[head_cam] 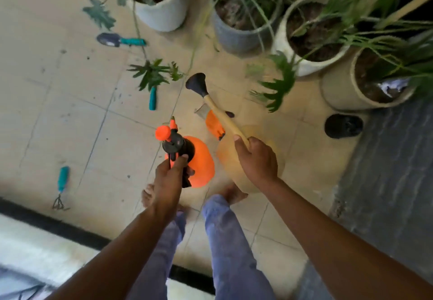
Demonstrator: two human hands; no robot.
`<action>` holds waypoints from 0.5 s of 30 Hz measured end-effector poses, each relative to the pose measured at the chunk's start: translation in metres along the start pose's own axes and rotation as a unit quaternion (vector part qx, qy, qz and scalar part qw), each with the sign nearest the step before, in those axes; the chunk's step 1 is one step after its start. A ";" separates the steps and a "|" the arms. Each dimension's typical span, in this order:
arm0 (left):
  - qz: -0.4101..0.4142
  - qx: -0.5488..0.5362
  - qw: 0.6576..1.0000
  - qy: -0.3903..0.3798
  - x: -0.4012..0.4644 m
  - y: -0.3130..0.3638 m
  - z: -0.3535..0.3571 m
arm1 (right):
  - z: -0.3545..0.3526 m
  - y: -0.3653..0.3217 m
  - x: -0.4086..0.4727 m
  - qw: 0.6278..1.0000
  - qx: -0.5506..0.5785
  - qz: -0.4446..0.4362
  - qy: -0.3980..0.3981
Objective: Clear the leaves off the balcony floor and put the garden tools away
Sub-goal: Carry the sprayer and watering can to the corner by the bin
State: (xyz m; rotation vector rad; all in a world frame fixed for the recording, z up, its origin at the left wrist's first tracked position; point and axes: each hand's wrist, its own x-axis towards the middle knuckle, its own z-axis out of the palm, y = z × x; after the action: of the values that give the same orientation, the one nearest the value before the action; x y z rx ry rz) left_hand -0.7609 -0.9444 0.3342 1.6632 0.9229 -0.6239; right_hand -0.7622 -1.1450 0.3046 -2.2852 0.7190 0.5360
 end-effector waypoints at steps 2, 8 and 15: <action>0.000 -0.017 0.999 0.031 0.001 -0.008 -0.026 | 0.019 -0.017 -0.003 1.000 0.002 -0.011 -0.023; -0.014 -0.065 0.994 0.084 0.013 -0.027 -0.107 | 0.075 -0.081 -0.018 0.995 0.011 -0.050 -0.081; -0.020 -0.158 0.975 0.156 0.029 -0.052 -0.200 | 0.139 -0.166 -0.036 0.988 -0.003 -0.082 -0.131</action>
State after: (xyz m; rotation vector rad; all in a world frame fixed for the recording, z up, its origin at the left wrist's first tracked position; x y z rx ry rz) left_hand -0.7984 -0.7395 0.3388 1.4778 1.2158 -0.2260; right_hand -0.7107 -0.9313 0.3077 -2.2000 0.3973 0.7411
